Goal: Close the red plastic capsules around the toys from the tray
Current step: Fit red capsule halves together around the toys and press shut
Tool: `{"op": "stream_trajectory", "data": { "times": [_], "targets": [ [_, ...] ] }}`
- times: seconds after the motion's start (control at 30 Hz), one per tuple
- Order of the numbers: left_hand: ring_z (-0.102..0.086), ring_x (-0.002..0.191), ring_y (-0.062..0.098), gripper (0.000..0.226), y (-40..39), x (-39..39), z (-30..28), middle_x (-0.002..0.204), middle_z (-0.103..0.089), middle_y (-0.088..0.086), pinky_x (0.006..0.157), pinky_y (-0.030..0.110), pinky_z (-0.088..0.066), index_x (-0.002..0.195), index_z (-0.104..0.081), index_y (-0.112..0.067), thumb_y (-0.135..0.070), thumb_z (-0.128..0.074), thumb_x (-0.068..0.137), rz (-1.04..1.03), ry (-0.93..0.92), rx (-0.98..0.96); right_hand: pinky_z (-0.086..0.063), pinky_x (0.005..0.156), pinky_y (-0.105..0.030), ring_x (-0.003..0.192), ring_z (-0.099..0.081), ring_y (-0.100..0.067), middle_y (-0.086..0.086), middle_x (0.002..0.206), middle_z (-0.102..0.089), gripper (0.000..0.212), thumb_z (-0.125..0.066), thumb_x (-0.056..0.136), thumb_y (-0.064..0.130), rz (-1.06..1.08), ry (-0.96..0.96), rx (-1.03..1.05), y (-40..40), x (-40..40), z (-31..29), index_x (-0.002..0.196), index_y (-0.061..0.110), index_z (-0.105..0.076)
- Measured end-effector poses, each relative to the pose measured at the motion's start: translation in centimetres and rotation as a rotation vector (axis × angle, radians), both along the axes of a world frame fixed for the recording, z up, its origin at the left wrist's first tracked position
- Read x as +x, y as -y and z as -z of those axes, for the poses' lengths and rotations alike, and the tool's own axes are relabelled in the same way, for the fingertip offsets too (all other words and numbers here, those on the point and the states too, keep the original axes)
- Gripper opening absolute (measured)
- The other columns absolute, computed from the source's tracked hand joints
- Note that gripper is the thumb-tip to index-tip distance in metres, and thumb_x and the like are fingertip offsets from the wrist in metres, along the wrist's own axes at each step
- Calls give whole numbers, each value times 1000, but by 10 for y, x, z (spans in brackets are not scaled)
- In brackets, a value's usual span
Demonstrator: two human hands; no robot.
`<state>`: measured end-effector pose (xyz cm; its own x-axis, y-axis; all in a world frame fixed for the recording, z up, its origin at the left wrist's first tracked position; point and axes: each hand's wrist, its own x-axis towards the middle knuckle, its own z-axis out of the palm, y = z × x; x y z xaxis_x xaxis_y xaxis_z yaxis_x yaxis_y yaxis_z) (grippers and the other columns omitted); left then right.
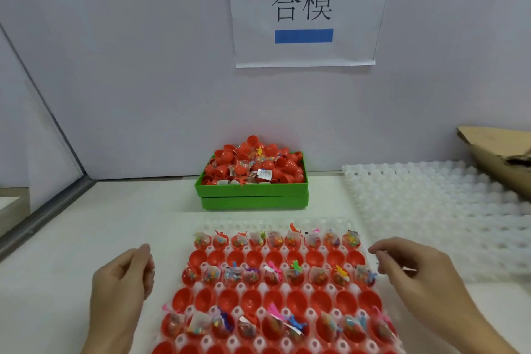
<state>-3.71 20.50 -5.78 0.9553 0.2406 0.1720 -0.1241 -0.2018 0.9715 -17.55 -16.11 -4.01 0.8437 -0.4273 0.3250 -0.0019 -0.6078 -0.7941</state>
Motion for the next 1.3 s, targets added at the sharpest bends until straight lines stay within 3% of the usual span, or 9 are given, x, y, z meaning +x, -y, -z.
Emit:
{"op": "stream_trajectory", "data": {
  "times": [0.1,0.37,0.47,0.57,0.73,0.93,1.1,1.23,1.3],
  "targets": [
    [-32,48,20,53,3,-3,-1,46,-36,7,56,35,-30,53,-46,-5,-32,-54,98,33,13,-29,-50,55,-21,54,-64,-7,12,66,-71,29,-71,85,3,15,-16,-27,-2,0,1,73,29,-73],
    [-44,45,8,45,20,-13,-6,49,-52,4,40,18,-38,63,-67,-14,-31,-50,101,198,126,54,-44,63,-5,67,-60,6,18,66,-67,12,-76,84,11,36,-90,-179,-5,17,-8,80,22,-79],
    [-46,45,6,44,26,-18,-9,51,-55,7,42,16,-40,62,-68,-15,-28,-50,100,227,139,92,-44,59,-7,63,-59,5,17,74,-64,7,-73,87,16,-9,-204,-266,-9,30,-19,87,21,-79],
    [-48,45,5,42,28,-21,-13,53,-57,9,44,15,-41,61,-68,-17,-25,-51,99,238,152,113,-52,67,-18,74,-64,-4,13,87,-71,12,-71,87,16,-38,-368,-427,-10,39,-28,91,24,-78],
    [-48,47,6,40,21,-20,-18,55,-58,10,44,14,-41,64,-69,-19,-22,-51,100,223,173,121,-41,59,-15,74,-59,-4,14,97,-68,21,-68,88,13,-15,-441,-587,-9,40,-32,97,31,-76],
    [-52,52,6,38,18,-21,-25,60,-61,8,47,13,-42,65,-69,-23,-18,-52,99,220,196,175,-31,53,-12,73,-54,-5,14,92,-62,17,-66,90,15,13,-363,-600,-4,41,-41,95,30,-73],
    [-58,62,3,30,40,-46,-63,70,-67,0,54,7,-44,72,-70,-30,-20,-54,95,322,255,207,-43,63,-17,74,-55,-3,20,80,-57,21,-70,87,11,-88,-147,-497,-7,31,-57,85,32,-73],
    [-64,85,4,6,88,-70,-87,90,-68,-14,70,15,-53,91,-66,-39,-34,-63,88,595,271,320,-45,64,-11,80,-60,-4,16,76,-61,30,-73,80,-1,-225,63,-403,-29,21,-56,78,30,-74],
    [-58,101,-5,27,115,-75,-83,107,-59,-27,81,18,-53,110,-55,-47,-32,-65,90,702,220,407,-41,63,-6,80,-61,-5,16,77,-61,34,-74,78,-5,-281,120,-352,-39,18,-52,77,29,-74]
  ]
}}
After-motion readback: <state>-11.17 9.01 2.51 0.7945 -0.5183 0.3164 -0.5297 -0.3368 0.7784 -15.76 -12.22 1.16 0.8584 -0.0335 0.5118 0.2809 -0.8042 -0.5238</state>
